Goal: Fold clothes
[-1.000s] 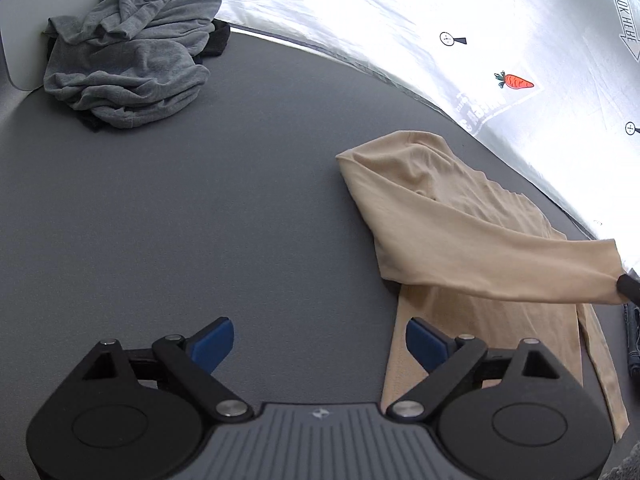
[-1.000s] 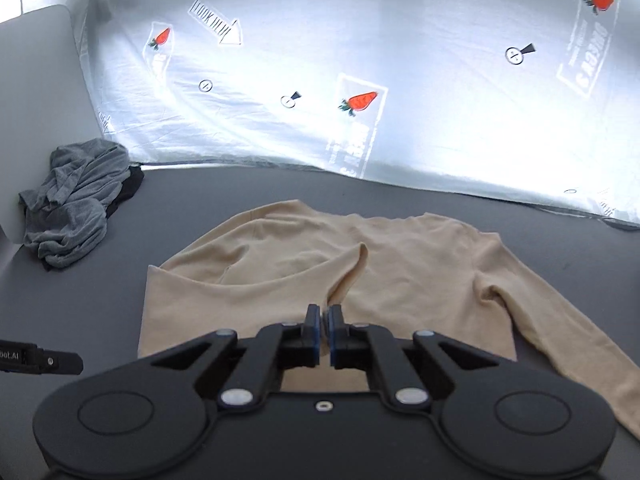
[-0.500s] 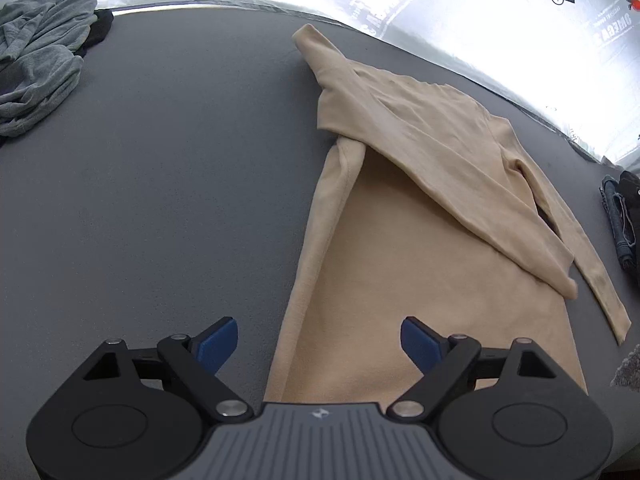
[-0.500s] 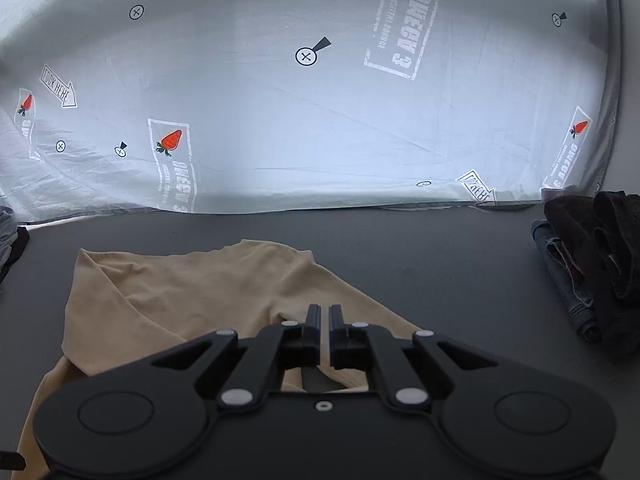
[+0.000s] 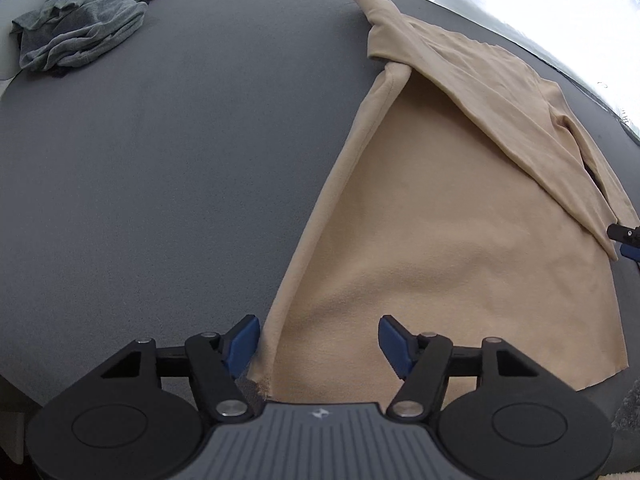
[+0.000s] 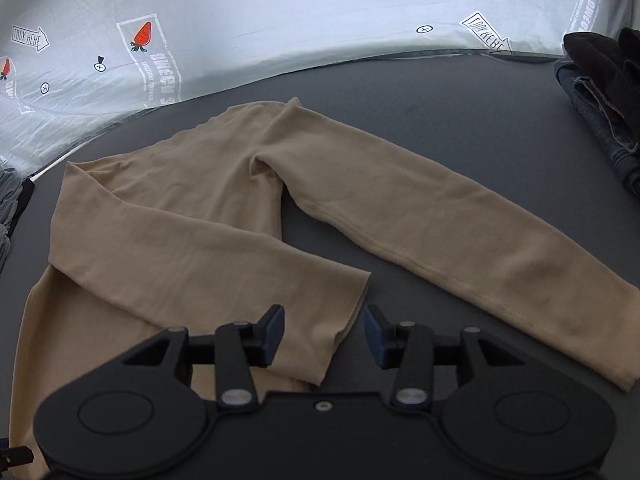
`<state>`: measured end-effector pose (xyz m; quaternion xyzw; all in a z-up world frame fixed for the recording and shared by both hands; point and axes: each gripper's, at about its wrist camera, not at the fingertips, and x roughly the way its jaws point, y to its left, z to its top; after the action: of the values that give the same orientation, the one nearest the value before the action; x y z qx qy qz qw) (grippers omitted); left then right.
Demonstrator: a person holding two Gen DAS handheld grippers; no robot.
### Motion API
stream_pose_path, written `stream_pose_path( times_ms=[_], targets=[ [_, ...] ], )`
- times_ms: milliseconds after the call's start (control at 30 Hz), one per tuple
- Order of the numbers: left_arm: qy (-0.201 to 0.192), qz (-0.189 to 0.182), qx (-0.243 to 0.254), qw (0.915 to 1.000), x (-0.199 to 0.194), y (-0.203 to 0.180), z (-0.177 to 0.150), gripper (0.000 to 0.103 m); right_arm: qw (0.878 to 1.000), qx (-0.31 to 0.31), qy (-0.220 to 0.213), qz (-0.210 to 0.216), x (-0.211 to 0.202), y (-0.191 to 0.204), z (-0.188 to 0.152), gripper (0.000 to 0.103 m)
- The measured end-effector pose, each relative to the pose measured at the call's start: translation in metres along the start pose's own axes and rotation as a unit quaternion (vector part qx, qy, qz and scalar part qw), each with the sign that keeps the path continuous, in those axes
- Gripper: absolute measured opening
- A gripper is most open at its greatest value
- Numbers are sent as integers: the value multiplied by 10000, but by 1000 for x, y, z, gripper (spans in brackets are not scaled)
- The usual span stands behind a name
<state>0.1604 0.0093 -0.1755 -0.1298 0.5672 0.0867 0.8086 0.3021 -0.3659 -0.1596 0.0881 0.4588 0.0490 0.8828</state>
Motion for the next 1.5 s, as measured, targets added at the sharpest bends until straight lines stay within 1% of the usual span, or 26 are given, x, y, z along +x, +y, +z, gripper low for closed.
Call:
stream_pose_path(
  times_ms=[67, 100, 133, 167, 200, 233, 300, 400, 467, 567, 667, 767, 800, 833, 867, 933, 967, 1000, 1067, 1100, 1167, 1267, 1333, 1367, 1433, 1500],
  targets=[
    [-51, 15, -115, 9999, 1, 1, -2, 66, 9999, -118, 21, 67, 6, 2, -7, 51],
    [-98, 81, -119, 9998, 0, 0, -3, 60, 9998, -176, 31, 101, 9, 4, -11, 47],
    [-145, 146, -122, 9997, -1, 0, -3, 54, 9995, -264, 34, 149, 11, 6, -13, 31],
    [-161, 233, -90, 9996, -3, -2, -2, 33, 9990, -399, 0, 220, 11, 9, -15, 12],
    [-157, 346, -51, 9993, -5, -3, -1, 12, 9983, -527, -91, 245, 10, 12, -15, 7],
    [-222, 459, -21, 9987, -8, -4, -1, 7, 9974, -664, -213, 193, 6, 16, -14, 5],
    [-363, 420, -24, 9985, -17, -4, -1, 4, 9954, -820, -484, 124, -3, 21, -9, 4],
    [-494, 275, 38, 9984, -31, -9, 0, 3, 9909, -956, -941, 61, -22, 24, 6, 4],
    [-599, 149, 204, 9979, -44, -19, 1, 3, 9865, -1038, -1269, 27, -36, 24, 21, 4],
    [-791, 22, 738, 9941, -62, -45, 3, 3, 9787, -1171, -1683, -78, -54, 20, 43, 4],
    [-892, -139, 1462, 9851, -65, -82, 4, 3, 9732, -1194, -1956, -197, -63, 10, 62, 4],
    [-727, -183, 2216, 9723, -45, -119, -3, 3, 9726, -1076, -2039, -311, -64, -4, 78, 4],
    [-621, -252, 2331, 9701, -34, -127, -4, 4, 9729, -1031, -2040, -336, -63, -8, 82, 4],
    [-433, -340, 2418, 9688, -21, -134, -6, 6, 9736, -987, -2030, -334, -62, -11, 84, 4],
    [-246, -426, 2503, 9669, -7, -141, -8, 9, 9743, -955, -2014, -328, -60, -13, 86, 4],
    [109, -482, 2645, 9631, 17, -150, -13, 12, 9753, -940, -1968, -352, -56, -16, 87, 4],
    [-6, -511, 2746, 9602, 18, -153, -17, 14, 9756, -944, -1946, -370, -54, -17, 86, 4],
    [-5, -582, 2851, 9567, 16, -155, -18, 25, 9760, -946, -1926, -383, -52, -18, 86, 4],
    [129, -783, 2714, 9592, 14, -153, -15, 35, 9767, -925, -1895, -386, -50, -20, 84, 4],
    [124, -876, 2601, 9615, 11, -149, -13, 38, 9772, -907, -1880, -383, -49, -22, 82, 4],
    [93, -984, 2463, 9641, 6, -142, -8, 39, 9781, -864, -1855, -374, -47, -25, 80, 4],
    [-53, -1029, 2194, 9702, -2, -129, 7, 40, 9786, -843, -1839, -385, -44, -26, 79, 4],
    [-100, -1039, 1992, 9744, -5, -120, 20, 40, 9766, -906, -1900, -439, -42, -24, 82, 4],
    [-132, -1045, 1905, 9760, -6, -116, 27, 40, 9738, -993, -1978, -523, -42, -21, 84, 3],
    [-193, -1027, 1745, 9791, -9, -107, 40, 40, 9640, -1219, -2224, -799, -45, -16, 91, 3],
    [-274, -1050, 1598, 9812, -10, -99, 55, 42, 9529, -1297, -2522, -1071, -51, -17, 101, 3]
  ],
)
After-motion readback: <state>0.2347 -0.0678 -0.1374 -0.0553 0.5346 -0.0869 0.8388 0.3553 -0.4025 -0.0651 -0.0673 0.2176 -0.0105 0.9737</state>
